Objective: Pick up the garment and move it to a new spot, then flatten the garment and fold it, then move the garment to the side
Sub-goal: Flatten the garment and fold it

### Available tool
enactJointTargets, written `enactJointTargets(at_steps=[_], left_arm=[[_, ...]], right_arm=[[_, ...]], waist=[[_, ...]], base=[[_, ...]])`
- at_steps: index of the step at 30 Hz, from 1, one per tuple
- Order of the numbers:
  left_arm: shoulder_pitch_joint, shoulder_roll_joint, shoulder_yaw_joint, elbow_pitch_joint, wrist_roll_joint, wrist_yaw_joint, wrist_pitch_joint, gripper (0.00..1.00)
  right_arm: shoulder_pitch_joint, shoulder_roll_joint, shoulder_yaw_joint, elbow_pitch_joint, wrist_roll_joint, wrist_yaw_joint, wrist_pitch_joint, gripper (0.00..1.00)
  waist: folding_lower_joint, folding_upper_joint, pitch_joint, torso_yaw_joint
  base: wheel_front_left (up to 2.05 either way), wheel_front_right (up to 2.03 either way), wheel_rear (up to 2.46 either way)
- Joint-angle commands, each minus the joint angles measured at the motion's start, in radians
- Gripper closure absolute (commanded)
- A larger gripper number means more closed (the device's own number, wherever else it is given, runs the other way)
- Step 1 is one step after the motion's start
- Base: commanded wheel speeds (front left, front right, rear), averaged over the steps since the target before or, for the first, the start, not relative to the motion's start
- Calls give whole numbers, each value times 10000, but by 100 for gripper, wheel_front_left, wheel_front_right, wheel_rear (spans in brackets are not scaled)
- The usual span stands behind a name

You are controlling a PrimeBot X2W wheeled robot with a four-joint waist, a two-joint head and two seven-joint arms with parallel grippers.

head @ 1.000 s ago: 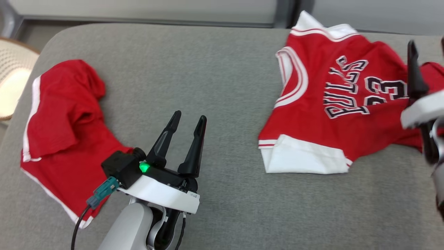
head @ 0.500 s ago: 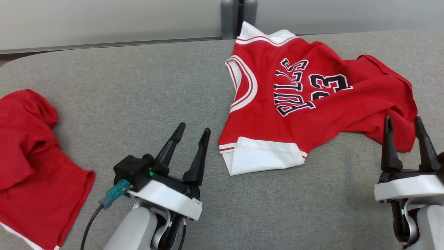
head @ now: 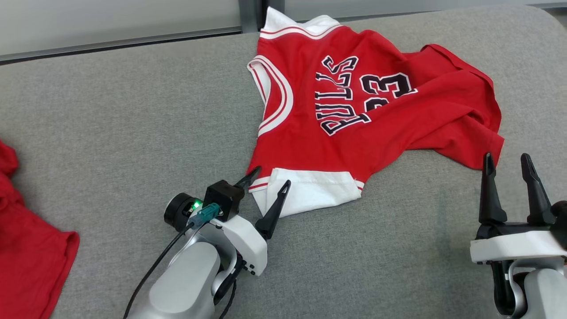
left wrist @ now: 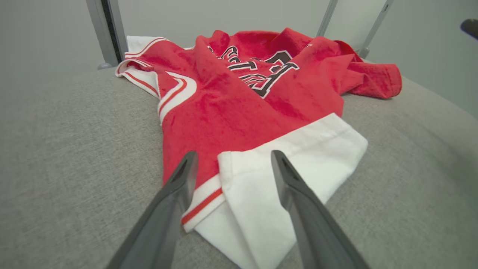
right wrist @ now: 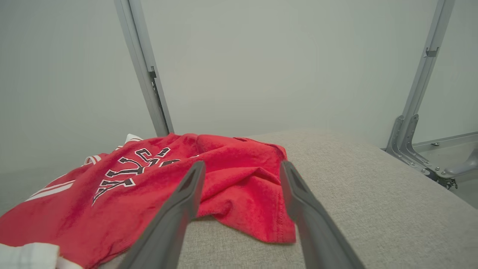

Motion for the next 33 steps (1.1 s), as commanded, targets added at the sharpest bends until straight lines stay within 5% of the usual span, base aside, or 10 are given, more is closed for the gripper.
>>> enactJointTargets(at_steps=[1, 9, 10, 11, 12, 18, 24, 33], left_arm=[[-280, 44, -75, 202, -55, 40, -36, 0], [-701, 48, -540, 844, -418, -23, -67, 0], [-731, 49, -590, 904, -515, -28, -70, 30], [-784, 46, -648, 944, -587, -35, -72, 87], [-828, 41, -730, 971, -636, -44, -72, 100], [-858, 48, -499, 231, -754, 1, -73, 100], [-330, 127, 1171, -1827, -120, 301, -73, 100], [836, 62, 3481, -4579, 939, 190, -73, 100]], right_arm=[[18, -5, -58, -16, -12, -3, -9, 0], [42, 77, -270, 32, 44, -3, -9, 0], [40, 85, -281, 39, 39, -3, -10, 0], [36, 93, -293, 41, 37, -3, -10, 0], [29, 97, -303, 46, 32, -3, -10, 0], [54, 108, -458, 167, -59, -3, -10, 0], [50, 106, -556, 421, -166, -3, -10, 0], [91, 89, -499, 813, -227, -3, 53, 0]], waist=[[0, 0, 132, -159], [0, 0, 244, -344], [0, 0, 246, -350], [0, 0, 251, -350], [0, 0, 252, -338], [0, 0, 153, -69], [0, 0, -75, 286], [0, 0, -432, 792]], base=[[0, 0, 0], [0, 0, 0], [0, 0, 0], [0, 0, 0], [0, 0, 0], [0, 0, 0], [0, 0, 0], [0, 0, 0]])
